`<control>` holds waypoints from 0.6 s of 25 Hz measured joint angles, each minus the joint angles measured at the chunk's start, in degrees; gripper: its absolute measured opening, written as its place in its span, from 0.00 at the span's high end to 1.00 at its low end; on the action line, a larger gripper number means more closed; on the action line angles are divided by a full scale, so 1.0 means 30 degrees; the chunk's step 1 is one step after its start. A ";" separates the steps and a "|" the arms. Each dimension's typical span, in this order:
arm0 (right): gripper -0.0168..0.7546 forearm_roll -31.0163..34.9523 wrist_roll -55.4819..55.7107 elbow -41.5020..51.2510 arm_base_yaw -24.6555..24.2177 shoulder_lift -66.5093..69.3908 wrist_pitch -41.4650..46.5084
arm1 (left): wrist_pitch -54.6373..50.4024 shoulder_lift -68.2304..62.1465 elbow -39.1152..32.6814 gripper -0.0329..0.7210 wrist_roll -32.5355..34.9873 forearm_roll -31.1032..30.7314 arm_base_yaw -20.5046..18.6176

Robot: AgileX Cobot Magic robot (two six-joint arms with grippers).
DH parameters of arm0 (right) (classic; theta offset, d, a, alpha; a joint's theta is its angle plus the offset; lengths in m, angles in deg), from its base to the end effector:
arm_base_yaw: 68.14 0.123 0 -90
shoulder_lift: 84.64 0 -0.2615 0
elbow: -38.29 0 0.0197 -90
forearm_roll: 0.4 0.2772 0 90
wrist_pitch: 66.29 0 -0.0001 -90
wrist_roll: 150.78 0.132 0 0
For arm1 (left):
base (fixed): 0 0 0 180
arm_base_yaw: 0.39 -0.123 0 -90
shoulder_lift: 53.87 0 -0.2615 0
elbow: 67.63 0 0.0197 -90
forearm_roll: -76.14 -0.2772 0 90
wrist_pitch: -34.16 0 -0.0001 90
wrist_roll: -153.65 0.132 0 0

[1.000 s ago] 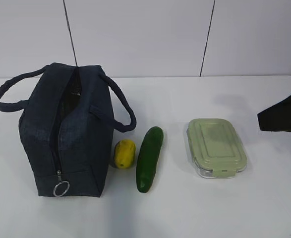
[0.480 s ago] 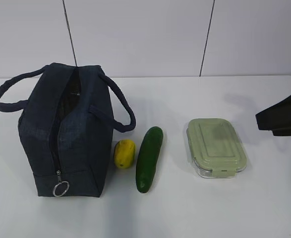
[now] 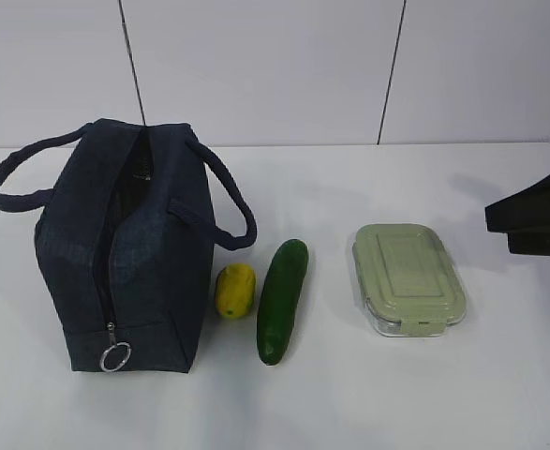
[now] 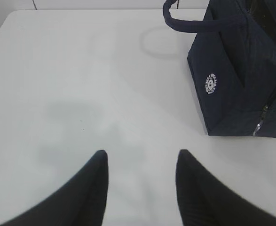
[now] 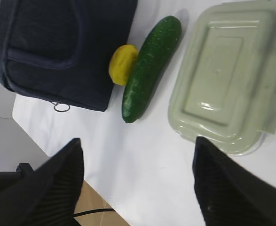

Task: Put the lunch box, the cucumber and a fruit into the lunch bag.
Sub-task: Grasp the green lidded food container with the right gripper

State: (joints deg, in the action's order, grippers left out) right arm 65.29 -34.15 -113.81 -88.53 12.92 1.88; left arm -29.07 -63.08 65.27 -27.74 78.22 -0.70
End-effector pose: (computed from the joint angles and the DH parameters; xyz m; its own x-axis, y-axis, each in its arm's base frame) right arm 0.3035 0.0064 0.1679 -0.8733 0.0940 -0.4781 -0.3160 0.6375 0.7027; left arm 0.0764 -0.0039 0.2699 -0.4933 -0.0433 -0.8688 0.0028 0.9987 -0.0513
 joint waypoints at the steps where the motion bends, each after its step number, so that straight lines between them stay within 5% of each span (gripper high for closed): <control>1: 0.30 -0.0004 0.0000 -0.0160 -0.0041 0.0407 -0.0032 | 0.0000 0.0000 0.0000 0.51 0.0000 0.0000 0.0000; 15: 0.26 -0.1139 0.0978 -0.3000 -0.0062 0.5535 -0.0230 | 0.0000 0.0000 0.0000 0.51 0.0000 0.0000 0.0000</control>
State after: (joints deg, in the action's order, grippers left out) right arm 61.87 -31.22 -122.81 -88.71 29.52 1.19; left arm -29.07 -63.08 65.27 -27.74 78.22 -0.70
